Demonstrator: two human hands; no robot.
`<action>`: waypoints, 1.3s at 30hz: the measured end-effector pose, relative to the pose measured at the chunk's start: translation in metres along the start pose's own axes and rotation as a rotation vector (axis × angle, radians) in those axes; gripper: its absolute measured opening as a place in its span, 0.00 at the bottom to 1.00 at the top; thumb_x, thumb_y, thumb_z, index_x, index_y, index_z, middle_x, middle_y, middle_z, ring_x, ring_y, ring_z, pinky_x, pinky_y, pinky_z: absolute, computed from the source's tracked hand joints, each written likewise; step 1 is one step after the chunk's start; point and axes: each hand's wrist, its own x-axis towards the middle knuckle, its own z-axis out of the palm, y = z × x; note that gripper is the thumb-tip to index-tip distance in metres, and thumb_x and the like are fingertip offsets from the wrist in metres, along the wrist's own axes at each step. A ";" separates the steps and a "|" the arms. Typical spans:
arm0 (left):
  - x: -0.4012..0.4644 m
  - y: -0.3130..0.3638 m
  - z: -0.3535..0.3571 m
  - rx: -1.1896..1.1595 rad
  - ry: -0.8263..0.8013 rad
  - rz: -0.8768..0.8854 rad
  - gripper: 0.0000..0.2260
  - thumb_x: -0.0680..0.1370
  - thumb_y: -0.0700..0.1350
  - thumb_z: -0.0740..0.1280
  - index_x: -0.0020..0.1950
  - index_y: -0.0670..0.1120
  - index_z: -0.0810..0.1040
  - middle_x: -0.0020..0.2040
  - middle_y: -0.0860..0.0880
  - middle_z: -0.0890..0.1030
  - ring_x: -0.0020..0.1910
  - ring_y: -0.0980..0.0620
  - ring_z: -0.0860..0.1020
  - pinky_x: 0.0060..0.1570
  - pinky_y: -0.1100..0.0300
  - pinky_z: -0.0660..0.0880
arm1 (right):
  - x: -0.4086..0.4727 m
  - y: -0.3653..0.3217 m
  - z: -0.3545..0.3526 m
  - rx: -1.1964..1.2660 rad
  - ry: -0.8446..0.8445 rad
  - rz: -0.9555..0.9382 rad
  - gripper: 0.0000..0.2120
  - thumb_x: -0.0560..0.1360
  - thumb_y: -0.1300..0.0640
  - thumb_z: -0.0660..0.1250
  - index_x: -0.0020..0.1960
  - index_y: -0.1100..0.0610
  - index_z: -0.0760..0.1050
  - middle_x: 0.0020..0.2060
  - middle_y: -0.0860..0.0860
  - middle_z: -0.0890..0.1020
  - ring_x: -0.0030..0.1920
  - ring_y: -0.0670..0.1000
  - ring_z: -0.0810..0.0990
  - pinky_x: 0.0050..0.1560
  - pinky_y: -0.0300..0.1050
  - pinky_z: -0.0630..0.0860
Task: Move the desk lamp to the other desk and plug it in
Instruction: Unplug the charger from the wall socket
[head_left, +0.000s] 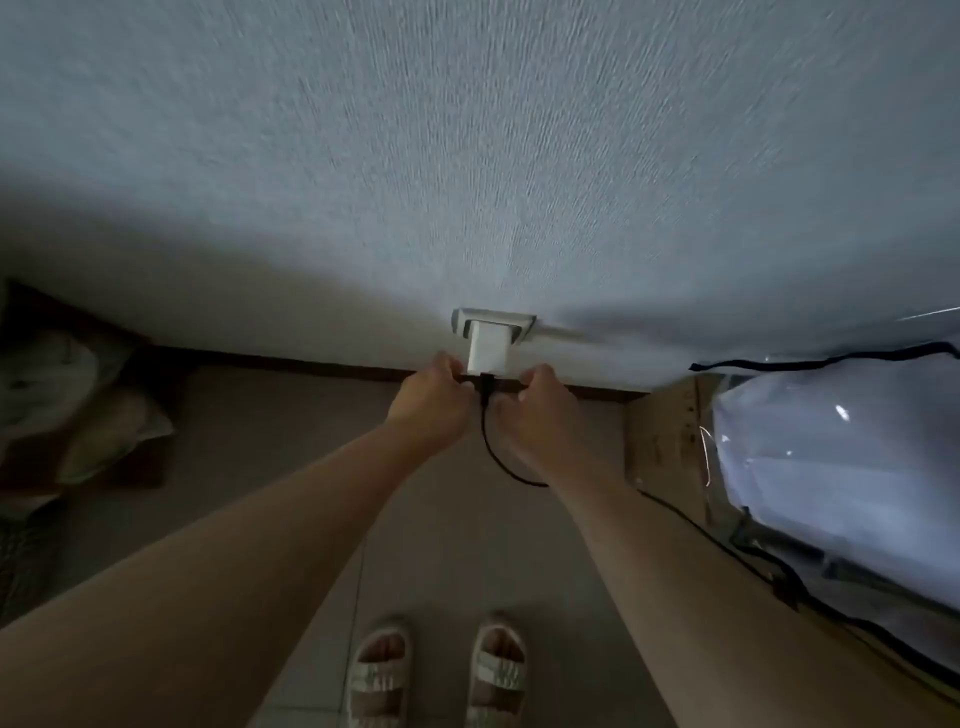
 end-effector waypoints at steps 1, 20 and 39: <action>0.007 -0.001 0.004 0.014 -0.013 0.014 0.14 0.79 0.44 0.58 0.63 0.43 0.69 0.57 0.41 0.77 0.47 0.47 0.73 0.43 0.57 0.70 | 0.008 0.004 0.004 0.017 0.011 0.001 0.11 0.74 0.57 0.63 0.53 0.61 0.68 0.48 0.56 0.78 0.45 0.54 0.75 0.39 0.45 0.72; 0.070 0.006 0.040 -0.184 0.090 -0.063 0.13 0.79 0.41 0.56 0.61 0.37 0.69 0.58 0.38 0.77 0.50 0.44 0.76 0.44 0.57 0.69 | 0.081 0.011 0.042 0.476 0.024 0.189 0.13 0.74 0.62 0.62 0.57 0.65 0.74 0.51 0.60 0.81 0.49 0.58 0.79 0.49 0.53 0.78; -0.027 0.045 -0.010 -0.213 0.101 -0.068 0.15 0.79 0.42 0.58 0.65 0.41 0.69 0.57 0.41 0.77 0.49 0.45 0.76 0.48 0.53 0.75 | -0.024 -0.031 -0.020 0.527 -0.077 0.099 0.16 0.75 0.63 0.59 0.63 0.60 0.70 0.55 0.56 0.79 0.50 0.53 0.79 0.43 0.44 0.77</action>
